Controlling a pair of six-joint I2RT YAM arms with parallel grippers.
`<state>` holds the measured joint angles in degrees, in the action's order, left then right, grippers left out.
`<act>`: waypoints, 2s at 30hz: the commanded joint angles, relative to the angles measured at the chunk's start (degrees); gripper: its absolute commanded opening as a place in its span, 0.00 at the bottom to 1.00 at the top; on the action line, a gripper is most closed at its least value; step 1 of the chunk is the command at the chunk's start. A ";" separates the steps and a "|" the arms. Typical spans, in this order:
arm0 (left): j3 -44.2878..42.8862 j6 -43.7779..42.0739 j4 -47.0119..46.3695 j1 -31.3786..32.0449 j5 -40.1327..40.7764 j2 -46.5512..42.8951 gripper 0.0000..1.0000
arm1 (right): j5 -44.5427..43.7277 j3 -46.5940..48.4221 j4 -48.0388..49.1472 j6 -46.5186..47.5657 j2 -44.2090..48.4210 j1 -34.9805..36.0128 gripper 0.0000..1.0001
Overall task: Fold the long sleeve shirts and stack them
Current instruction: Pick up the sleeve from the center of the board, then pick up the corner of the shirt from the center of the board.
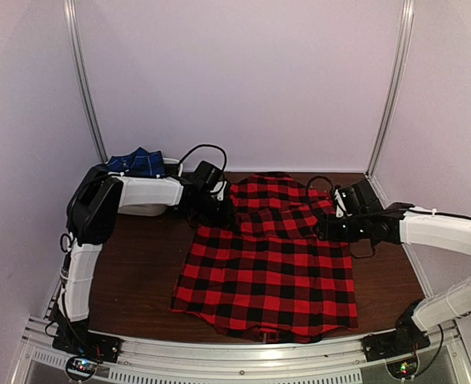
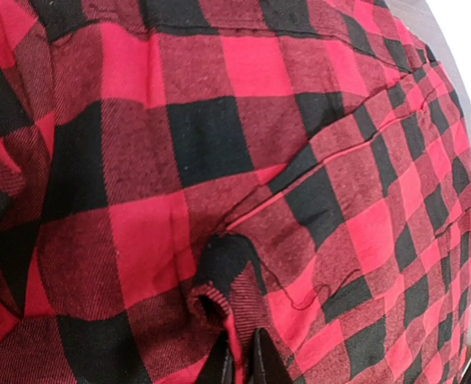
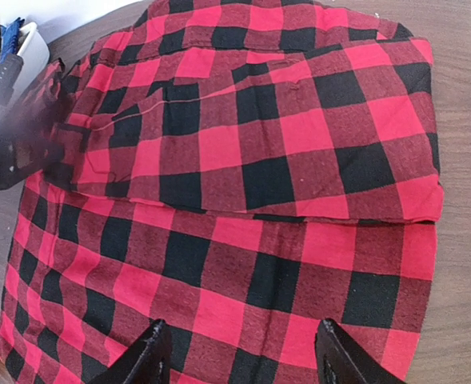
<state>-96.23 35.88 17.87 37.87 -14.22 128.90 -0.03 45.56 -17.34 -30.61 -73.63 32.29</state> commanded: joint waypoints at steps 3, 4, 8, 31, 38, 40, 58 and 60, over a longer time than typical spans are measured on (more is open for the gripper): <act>-2.77 -1.23 -1.50 0.10 -0.94 -4.41 0.02 | -3.41 -2.90 -5.39 -1.68 3.47 -1.09 0.63; -2.86 -1.32 -1.46 0.10 -0.90 -4.89 0.00 | -3.30 -3.30 -6.03 -2.18 3.75 -1.16 0.63; -3.33 -1.77 -1.19 0.04 -0.18 -6.79 0.00 | -2.85 -5.09 -9.32 -4.13 4.87 -1.10 0.65; -14.40 -6.48 2.20 -9.86 2.70 -12.35 0.00 | 5.37 -13.17 -18.68 -11.34 12.24 -0.29 0.69; -15.97 -6.35 0.79 -14.69 0.68 -12.10 0.00 | 5.41 -13.28 -20.96 -13.40 10.61 3.02 0.68; -15.99 -6.39 0.47 -15.28 0.07 -11.93 0.00 | 5.33 -13.52 -22.24 -14.77 10.80 4.60 0.68; -16.81 -5.44 -1.82 -15.81 -2.60 -10.04 0.00 | 6.98 -18.80 -26.80 -25.08 16.48 11.18 0.57; -16.87 -5.16 -1.92 -15.81 -2.92 -9.92 0.00 | 7.30 -19.97 -25.43 -25.74 15.65 11.70 0.54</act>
<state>-111.24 30.46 19.29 22.11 -15.75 118.74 6.44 27.86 -44.07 -53.47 -57.63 42.85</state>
